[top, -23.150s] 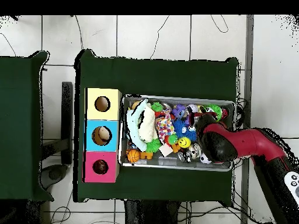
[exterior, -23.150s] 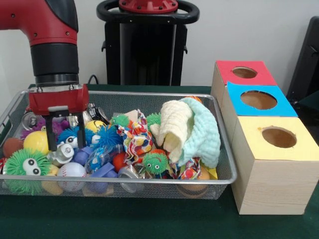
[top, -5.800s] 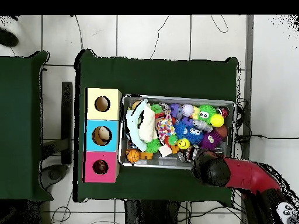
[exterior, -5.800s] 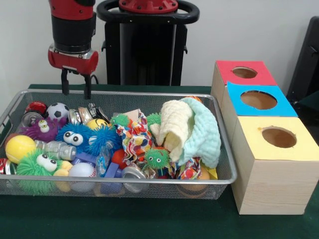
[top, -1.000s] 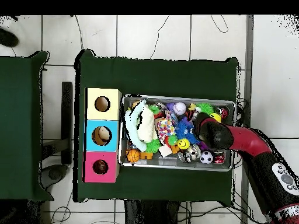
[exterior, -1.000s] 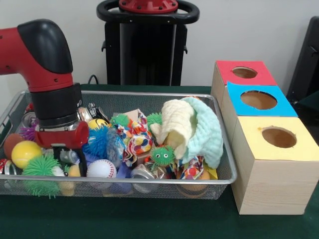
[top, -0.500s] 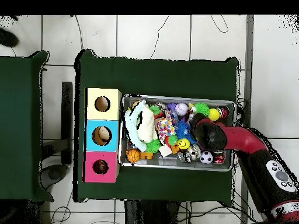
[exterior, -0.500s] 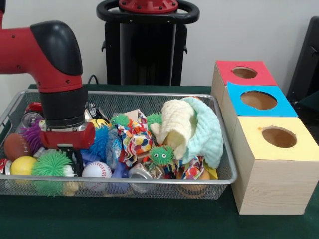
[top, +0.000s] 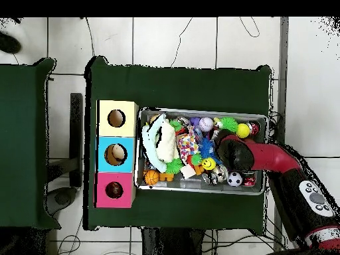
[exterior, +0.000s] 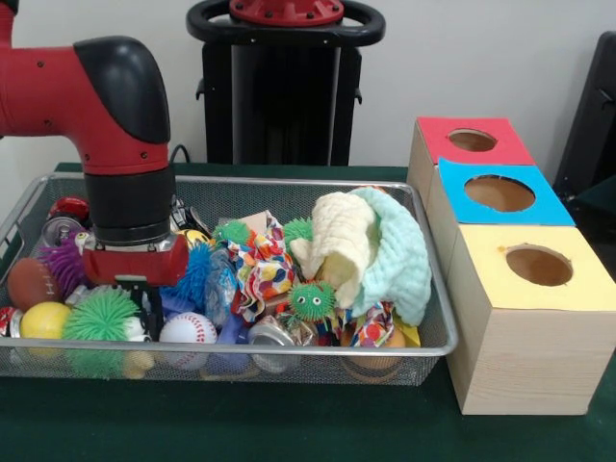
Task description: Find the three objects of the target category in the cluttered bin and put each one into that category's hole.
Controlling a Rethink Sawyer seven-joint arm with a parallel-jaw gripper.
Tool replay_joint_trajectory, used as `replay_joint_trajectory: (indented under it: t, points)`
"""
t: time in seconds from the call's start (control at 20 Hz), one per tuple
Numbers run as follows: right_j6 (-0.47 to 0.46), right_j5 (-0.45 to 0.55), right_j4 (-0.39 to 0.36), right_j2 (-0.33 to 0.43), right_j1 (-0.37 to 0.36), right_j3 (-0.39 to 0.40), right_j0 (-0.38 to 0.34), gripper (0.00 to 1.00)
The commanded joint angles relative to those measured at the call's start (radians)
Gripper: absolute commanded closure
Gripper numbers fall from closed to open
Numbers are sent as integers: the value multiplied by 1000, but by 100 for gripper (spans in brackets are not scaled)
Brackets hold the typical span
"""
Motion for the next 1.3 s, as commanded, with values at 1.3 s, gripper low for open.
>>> replay_joint_trajectory:
  t: [1.3]
  points:
    - [41,165,29,-148,-316,147,161,100]
